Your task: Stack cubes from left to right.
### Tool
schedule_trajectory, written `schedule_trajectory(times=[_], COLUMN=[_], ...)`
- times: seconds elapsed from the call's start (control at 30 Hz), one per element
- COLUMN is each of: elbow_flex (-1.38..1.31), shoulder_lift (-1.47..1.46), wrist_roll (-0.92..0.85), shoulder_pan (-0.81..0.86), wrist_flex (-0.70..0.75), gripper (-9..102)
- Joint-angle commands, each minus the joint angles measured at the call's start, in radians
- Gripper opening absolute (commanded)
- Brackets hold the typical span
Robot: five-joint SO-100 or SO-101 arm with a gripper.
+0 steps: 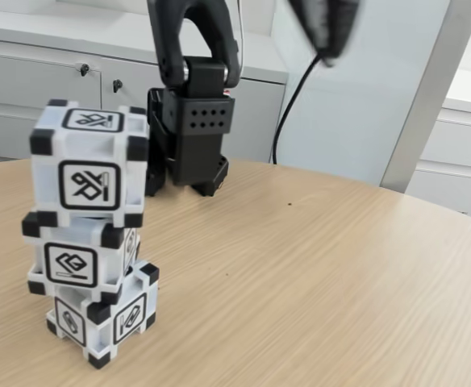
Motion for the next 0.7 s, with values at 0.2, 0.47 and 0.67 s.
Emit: schedule_trajectory(times=[0.2,0.47,0.67], elbow_flex=[-0.003,0.135,0.334], shoulder_lift=[0.212,0.456,0.707], wrist_roll=[0.051,0.043,0.020], shoulder_pan=[-0.026,-0.064,-0.064], wrist_flex=[-0.023,-0.023,-0.123], gripper=[0,0,0])
